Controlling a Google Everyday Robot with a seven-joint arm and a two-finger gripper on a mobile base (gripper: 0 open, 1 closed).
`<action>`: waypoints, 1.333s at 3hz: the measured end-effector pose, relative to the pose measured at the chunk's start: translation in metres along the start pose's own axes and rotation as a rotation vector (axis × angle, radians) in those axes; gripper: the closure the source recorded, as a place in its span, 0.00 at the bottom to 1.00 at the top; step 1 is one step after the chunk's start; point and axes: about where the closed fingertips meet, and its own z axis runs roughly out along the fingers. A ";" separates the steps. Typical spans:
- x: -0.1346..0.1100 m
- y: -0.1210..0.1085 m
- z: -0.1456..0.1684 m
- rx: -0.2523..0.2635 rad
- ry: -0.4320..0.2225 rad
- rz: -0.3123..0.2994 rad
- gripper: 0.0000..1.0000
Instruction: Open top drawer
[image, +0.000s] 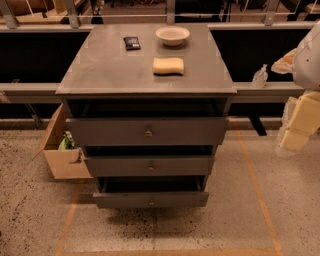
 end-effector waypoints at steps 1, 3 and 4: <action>0.000 0.000 0.000 0.000 0.000 0.000 0.00; -0.009 -0.002 0.043 -0.041 -0.054 -0.033 0.29; -0.020 0.003 0.112 -0.124 -0.107 -0.113 0.52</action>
Offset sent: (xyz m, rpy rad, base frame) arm 0.0013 -0.0004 -0.0038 0.0134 0.0041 0.0018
